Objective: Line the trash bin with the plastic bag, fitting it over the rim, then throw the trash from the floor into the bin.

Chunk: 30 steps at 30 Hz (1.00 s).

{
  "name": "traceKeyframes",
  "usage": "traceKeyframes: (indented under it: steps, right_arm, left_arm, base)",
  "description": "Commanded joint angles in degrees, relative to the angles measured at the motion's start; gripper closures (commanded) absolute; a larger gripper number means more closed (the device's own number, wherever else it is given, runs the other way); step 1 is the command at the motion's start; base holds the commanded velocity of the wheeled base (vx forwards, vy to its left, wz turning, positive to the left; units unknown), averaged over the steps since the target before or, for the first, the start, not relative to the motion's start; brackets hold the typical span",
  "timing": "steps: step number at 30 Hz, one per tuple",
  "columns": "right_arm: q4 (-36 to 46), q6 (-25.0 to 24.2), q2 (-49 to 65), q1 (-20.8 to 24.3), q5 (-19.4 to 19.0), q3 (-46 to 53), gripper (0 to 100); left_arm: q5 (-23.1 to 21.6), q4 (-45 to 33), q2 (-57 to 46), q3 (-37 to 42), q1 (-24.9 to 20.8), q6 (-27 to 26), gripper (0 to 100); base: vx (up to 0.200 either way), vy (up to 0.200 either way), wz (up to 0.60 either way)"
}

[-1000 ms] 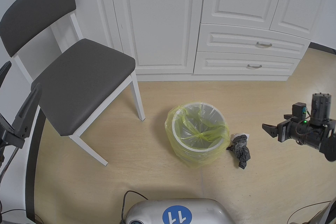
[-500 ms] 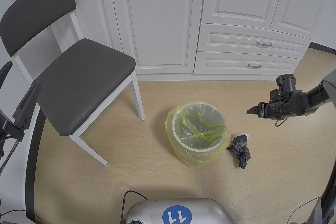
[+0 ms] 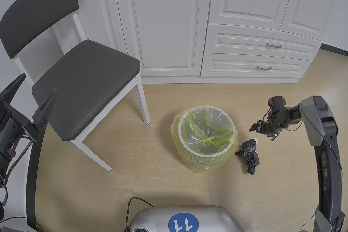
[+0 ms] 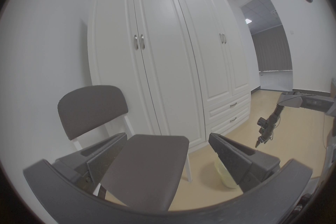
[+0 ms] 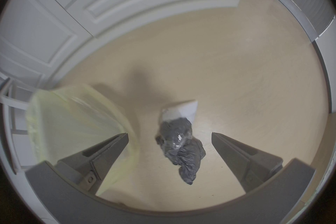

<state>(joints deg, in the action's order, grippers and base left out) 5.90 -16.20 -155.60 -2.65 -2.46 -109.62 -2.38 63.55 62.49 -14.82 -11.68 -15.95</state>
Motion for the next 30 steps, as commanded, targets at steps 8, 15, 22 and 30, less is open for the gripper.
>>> traceKeyframes:
  steps: [8,15,22,30]
  right_arm:
    - [0.16,6.45,-13.76,-0.17,3.43,-4.97,0]
    - [-8.19,7.06,-16.58,0.18,6.59,-4.97,0]
    - [-8.10,7.41,-16.75,1.06,5.36,-4.97,0]
    - [-7.48,10.14,-16.66,1.94,2.20,-4.97,0]
  left_arm:
    - [0.00,3.07,4.31,0.06,4.30,-0.49,0]
    - [0.00,3.42,4.66,0.15,4.56,-0.23,0]
    - [0.00,3.42,4.66,0.23,4.56,-0.23,0]
    - [0.00,3.42,5.63,0.41,4.56,-0.23,0]
  base:
    - [0.000,0.000,0.00]
    - [0.000,0.000,0.00]
    - [0.000,0.000,0.00]
    - [0.000,0.000,0.00]
